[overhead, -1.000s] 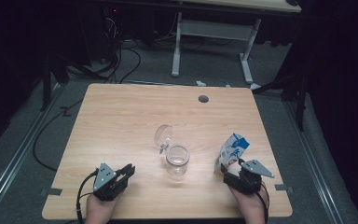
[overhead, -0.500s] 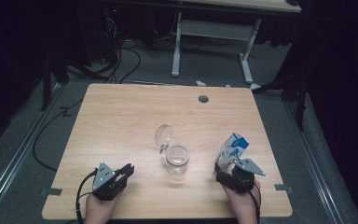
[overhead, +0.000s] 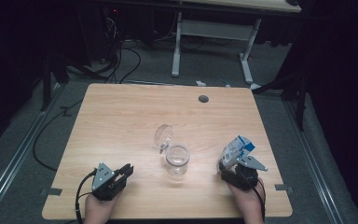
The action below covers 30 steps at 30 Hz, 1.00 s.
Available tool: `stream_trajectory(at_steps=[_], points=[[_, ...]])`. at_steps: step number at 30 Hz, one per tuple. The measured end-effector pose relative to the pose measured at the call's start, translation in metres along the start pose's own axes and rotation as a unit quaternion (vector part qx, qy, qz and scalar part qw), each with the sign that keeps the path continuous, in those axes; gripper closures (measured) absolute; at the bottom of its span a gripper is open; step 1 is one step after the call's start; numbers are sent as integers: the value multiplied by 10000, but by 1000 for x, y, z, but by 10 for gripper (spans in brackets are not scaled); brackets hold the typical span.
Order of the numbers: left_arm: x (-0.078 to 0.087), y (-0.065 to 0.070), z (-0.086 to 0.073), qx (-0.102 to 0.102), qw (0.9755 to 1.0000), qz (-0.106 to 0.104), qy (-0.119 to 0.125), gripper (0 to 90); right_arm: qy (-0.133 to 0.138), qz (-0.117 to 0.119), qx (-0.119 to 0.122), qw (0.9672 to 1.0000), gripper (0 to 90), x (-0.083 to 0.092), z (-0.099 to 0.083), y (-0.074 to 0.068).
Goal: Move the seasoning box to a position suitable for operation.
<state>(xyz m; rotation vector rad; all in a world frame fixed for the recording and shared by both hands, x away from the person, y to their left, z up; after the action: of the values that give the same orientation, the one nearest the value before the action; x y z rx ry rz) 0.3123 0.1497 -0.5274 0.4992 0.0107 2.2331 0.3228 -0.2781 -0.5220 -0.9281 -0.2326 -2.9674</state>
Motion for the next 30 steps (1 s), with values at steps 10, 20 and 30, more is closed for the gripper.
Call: stream_trajectory(at_steps=[10,20,30], points=[[1,-2,0,39,10000,29,30,788,86,-4,312,9995,248,-12,17,10],[1,-1,0,12,10000,8,18,787,347,-134,106,9993,240,9,19,20],[1,0,-1,9,10000,-13,16,787,755,-246,-57,9968,334,35,18,19]])
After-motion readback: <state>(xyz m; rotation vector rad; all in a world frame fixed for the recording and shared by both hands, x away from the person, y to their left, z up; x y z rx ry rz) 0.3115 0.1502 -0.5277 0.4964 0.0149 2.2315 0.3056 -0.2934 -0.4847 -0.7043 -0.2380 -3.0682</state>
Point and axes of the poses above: each handheld gripper's, and its own axes: x roughly backward along the jaws, z roughly out of its top, y roughly to its right, the point moved 2 cm from there along -x, roughly forward along the jaws, and after that the axes turned 11 degrees about -z, right-handed, at the moved point
